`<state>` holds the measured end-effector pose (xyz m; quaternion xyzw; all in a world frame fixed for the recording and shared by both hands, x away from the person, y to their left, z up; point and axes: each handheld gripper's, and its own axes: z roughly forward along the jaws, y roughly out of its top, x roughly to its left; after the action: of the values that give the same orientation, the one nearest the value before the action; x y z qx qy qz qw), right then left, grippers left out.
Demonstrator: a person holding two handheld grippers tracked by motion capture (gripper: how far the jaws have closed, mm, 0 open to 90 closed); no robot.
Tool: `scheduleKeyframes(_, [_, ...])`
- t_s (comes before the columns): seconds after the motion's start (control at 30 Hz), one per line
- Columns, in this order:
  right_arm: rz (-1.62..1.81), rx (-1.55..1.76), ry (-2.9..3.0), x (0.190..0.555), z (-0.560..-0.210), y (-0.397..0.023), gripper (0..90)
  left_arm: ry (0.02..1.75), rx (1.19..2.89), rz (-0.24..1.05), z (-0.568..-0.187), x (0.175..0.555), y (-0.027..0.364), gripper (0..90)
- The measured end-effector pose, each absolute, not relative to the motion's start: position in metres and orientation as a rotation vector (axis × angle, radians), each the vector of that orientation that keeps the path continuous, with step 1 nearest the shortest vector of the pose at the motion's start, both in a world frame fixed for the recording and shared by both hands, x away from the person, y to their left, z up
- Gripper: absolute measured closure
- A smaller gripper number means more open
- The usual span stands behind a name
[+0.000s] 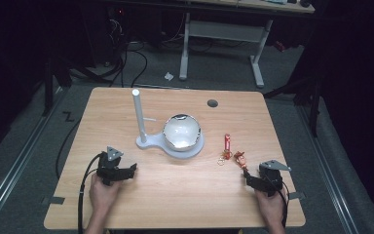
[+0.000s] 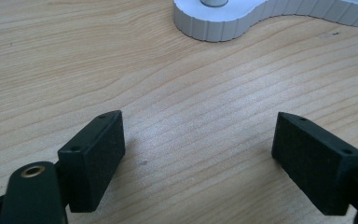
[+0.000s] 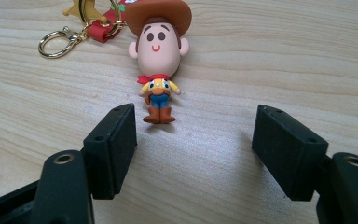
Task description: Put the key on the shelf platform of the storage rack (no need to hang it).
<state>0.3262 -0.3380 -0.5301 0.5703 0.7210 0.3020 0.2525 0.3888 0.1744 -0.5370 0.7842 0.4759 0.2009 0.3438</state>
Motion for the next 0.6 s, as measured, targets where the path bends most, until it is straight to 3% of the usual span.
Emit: scheduleKeyframes(0.6, [0.82, 1.542, 1.97, 0.3255, -0.5294, -0.3383, 33.7, 1.237, 2.034, 0.519, -0.537, 0.3891, 0.1747, 17.9])
